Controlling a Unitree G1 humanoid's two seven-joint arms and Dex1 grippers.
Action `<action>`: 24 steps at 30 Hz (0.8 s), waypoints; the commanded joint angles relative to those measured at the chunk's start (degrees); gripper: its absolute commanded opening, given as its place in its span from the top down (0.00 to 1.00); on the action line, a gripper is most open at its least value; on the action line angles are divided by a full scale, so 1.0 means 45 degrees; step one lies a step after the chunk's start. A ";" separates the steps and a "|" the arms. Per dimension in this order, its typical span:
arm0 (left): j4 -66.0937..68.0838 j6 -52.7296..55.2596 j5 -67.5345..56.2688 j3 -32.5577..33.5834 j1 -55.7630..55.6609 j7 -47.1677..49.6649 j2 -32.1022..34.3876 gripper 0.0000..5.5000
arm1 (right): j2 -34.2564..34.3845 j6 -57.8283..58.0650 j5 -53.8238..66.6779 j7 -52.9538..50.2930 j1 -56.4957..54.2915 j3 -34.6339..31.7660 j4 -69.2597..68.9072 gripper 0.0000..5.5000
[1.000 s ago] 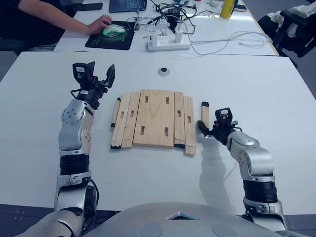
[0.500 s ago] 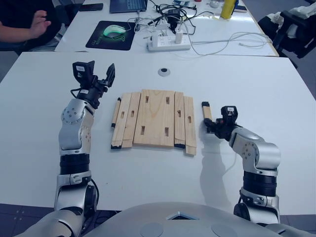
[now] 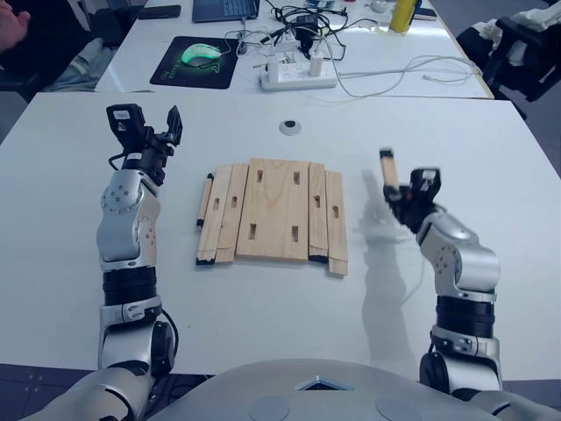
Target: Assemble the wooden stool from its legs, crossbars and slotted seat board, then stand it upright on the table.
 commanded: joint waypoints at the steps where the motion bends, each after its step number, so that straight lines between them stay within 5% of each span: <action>1: -0.0027 0.0844 -0.1499 0.0003 -0.0779 -0.1214 -0.0247 0.34 | -0.0002 -0.1408 0.0338 0.0978 -0.0730 0.0537 0.0412 0.76; 11: -0.0782 0.4851 -0.6037 0.0109 -0.2246 -0.3204 -0.0395 0.34 | 0.0188 -0.4149 0.1633 0.3781 -0.1675 0.1289 0.1474 0.76; 24: -0.0287 0.7026 -0.7070 -0.0418 -0.3325 -0.2960 -0.0804 0.34 | 0.0586 -0.6431 0.1593 0.5036 -0.1048 0.2712 0.1780 0.76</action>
